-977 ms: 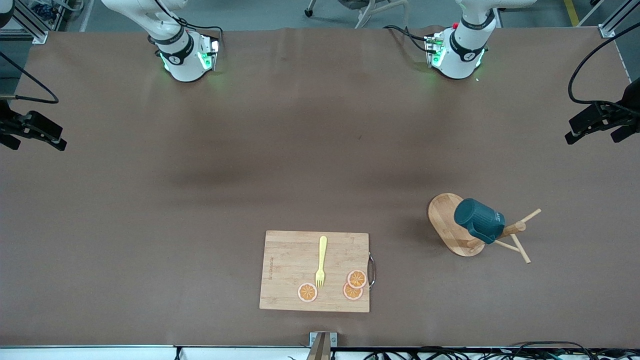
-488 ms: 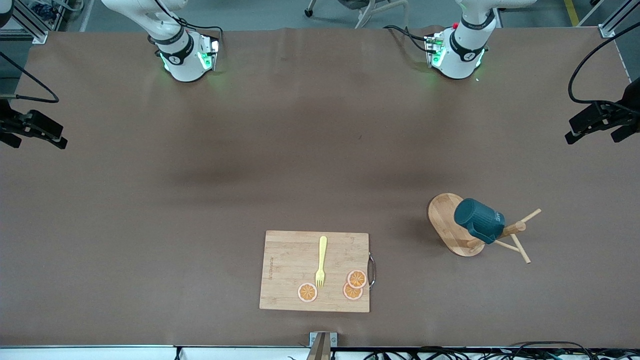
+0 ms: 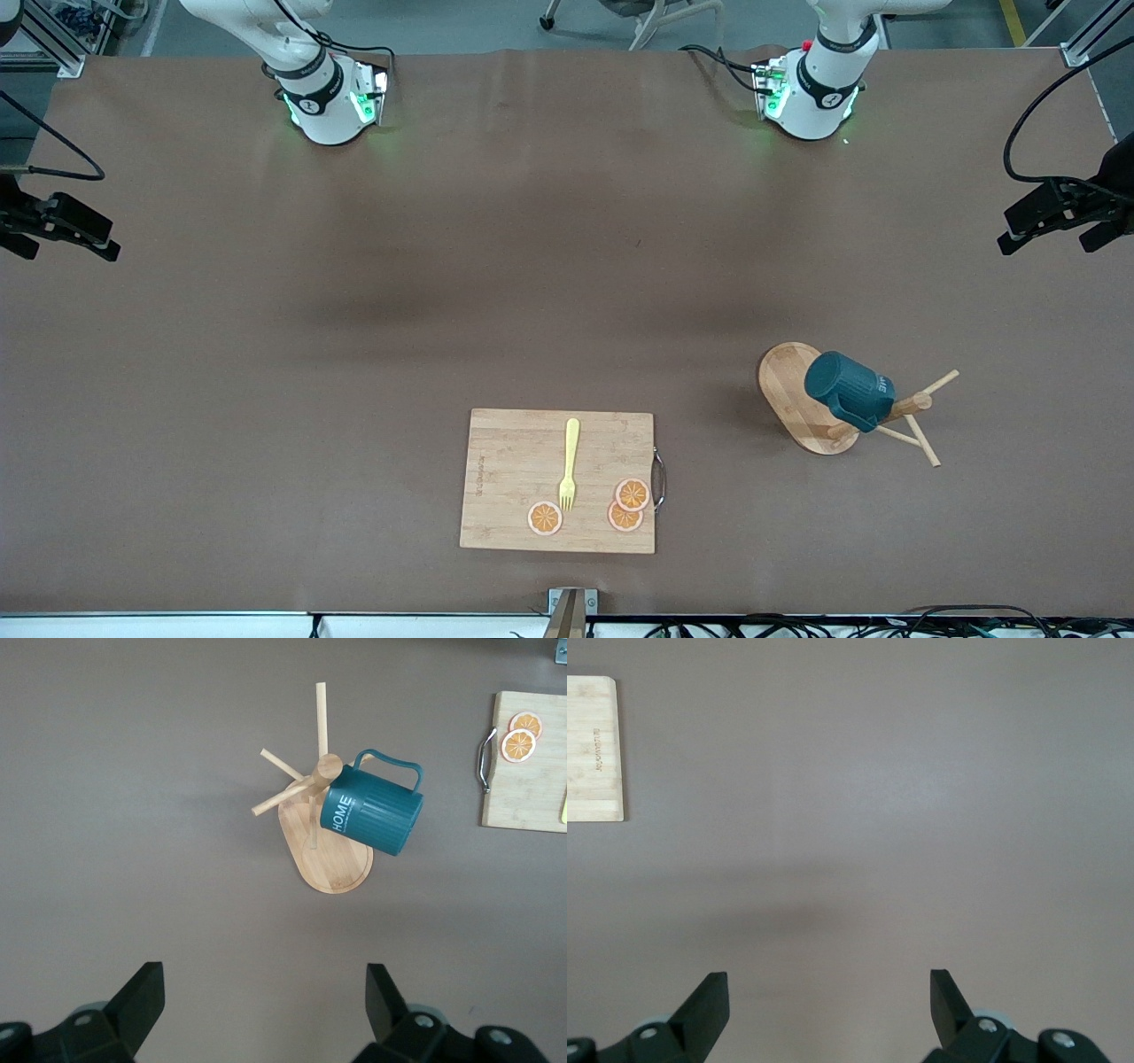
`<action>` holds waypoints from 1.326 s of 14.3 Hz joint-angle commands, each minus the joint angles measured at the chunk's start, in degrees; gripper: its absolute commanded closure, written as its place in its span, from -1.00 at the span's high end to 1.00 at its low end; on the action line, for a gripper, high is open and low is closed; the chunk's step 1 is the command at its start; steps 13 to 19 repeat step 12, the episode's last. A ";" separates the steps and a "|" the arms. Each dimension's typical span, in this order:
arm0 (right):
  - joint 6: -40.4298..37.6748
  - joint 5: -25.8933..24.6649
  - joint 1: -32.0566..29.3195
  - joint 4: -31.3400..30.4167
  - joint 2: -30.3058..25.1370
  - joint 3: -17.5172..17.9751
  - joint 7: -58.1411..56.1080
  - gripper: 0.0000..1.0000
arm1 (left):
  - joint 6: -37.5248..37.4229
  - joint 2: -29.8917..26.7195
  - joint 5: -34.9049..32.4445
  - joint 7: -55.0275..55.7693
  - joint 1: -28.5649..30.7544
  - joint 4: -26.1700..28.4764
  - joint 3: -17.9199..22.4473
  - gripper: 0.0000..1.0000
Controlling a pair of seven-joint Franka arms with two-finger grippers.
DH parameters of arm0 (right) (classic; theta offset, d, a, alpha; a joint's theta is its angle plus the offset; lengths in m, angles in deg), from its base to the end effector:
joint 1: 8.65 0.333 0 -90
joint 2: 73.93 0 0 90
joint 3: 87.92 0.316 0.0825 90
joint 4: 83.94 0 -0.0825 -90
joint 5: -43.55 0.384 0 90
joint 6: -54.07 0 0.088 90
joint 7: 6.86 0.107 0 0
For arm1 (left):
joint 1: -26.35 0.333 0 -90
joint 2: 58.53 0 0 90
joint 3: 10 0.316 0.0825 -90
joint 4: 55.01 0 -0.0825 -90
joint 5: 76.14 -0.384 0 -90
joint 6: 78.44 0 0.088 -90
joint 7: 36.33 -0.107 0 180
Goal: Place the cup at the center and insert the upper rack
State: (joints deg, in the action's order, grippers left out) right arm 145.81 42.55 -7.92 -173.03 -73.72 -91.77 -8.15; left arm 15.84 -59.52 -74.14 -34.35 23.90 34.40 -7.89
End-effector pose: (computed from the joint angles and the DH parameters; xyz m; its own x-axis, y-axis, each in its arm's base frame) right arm 0.5582 -0.0322 0.6327 0.9986 -0.0313 0.0422 -0.0322 -0.9993 0.0187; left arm 0.5570 -0.0066 0.6460 0.9944 0.0313 0.1008 0.0275 -0.9989 0.0390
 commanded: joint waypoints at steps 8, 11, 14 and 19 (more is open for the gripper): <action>0.01 -0.59 -0.02 -0.65 -1.09 -0.01 0.67 1.00 | 1.26 -0.94 -0.33 -0.93 -0.01 0.51 -0.62 1.00; 0.10 -0.59 -0.02 -0.65 -1.09 -0.01 0.67 1.00 | 1.26 -1.03 -0.33 -0.93 -0.10 0.51 -0.62 1.00; 0.18 -0.59 -0.02 -0.65 -1.09 -0.01 0.67 1.00 | 1.26 -0.94 -0.33 -0.93 -0.10 0.51 -0.62 1.00; 0.18 -0.59 -0.02 -0.65 -1.09 -0.01 0.67 1.00 | 1.26 -0.94 -0.33 -0.93 -0.10 0.51 -0.62 1.00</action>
